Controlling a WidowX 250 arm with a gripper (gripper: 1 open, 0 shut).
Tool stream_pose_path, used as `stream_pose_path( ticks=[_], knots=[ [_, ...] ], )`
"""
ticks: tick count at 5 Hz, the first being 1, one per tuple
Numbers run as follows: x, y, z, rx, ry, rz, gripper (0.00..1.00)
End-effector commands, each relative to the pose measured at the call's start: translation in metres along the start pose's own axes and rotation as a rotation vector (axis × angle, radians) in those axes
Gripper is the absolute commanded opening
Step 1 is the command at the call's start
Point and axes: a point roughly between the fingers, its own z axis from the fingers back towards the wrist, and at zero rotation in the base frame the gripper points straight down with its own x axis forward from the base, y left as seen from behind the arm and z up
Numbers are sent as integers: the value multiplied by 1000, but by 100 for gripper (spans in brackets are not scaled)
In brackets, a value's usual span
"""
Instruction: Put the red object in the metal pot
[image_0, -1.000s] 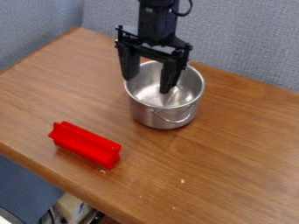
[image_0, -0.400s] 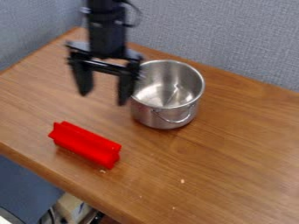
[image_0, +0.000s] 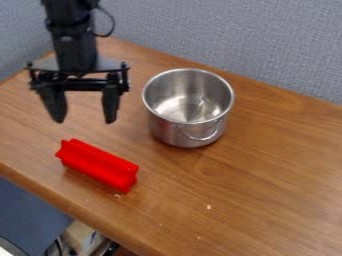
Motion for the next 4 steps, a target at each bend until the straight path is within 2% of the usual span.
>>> stream_pose_path(
  ticks=[1, 2, 3, 4],
  knots=[
    [-2, 11, 2, -17, -86, 227, 100],
    [-7, 16, -1, -37, -127, 439, 100],
    [-8, 21, -8, -62, -128, 539, 100],
    [-6, 24, -19, -50, -109, 614, 100]
  ],
)
